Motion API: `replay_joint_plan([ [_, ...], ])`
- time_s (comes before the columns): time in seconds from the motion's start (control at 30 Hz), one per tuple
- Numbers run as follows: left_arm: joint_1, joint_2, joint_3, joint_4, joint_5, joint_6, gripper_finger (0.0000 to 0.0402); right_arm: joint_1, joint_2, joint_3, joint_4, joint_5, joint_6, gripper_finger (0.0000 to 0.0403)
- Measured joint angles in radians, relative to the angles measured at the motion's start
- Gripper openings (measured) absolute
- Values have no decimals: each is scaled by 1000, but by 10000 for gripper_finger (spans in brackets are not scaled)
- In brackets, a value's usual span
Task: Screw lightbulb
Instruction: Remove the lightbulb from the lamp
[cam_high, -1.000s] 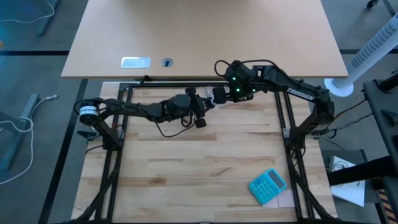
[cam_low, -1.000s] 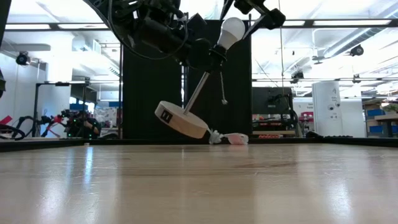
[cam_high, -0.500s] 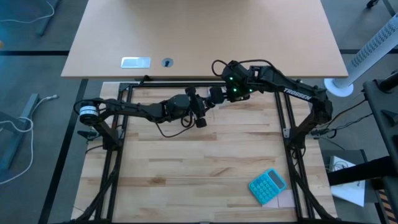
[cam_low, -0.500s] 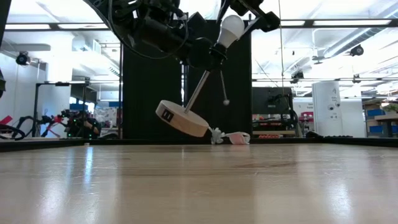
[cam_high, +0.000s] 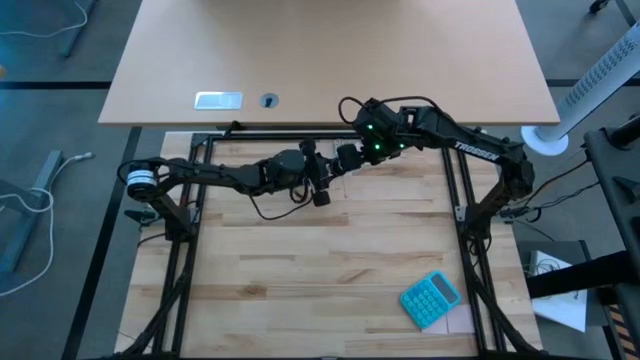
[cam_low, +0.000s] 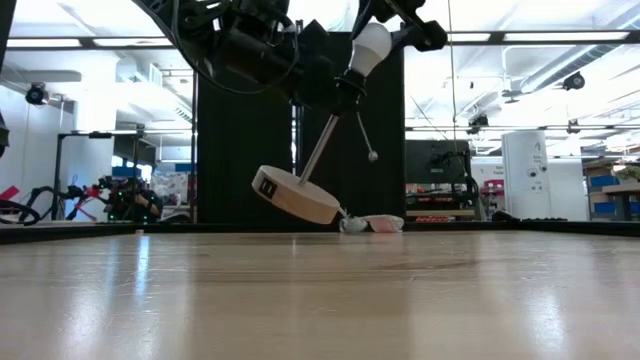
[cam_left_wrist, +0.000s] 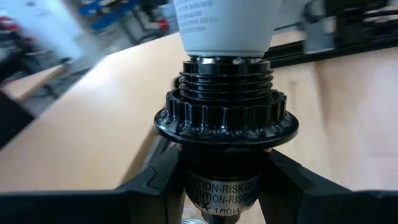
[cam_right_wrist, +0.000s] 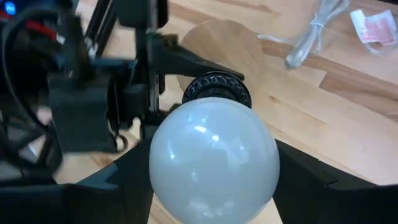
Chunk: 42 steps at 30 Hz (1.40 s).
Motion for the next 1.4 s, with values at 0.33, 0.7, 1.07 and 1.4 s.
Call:
replay_joint_plan([
  [0.33, 86, -8, 2, -50, 471, -28, 143, 30, -6, 0, -41, -50, -301, 247],
  [0.7, 127, 12, 76, -146, 761, -78, 143, 71, -8, 3, -56, -87, -612, 249],
  [1.07, 140, 134, 221, -266, 957, -152, 143, 82, -12, 2, -112, -90, -980, 247],
  [1.4, 148, 190, 296, -337, 1260, -194, 143, 145, -36, 3, -99, -95, -1117, 247],
])
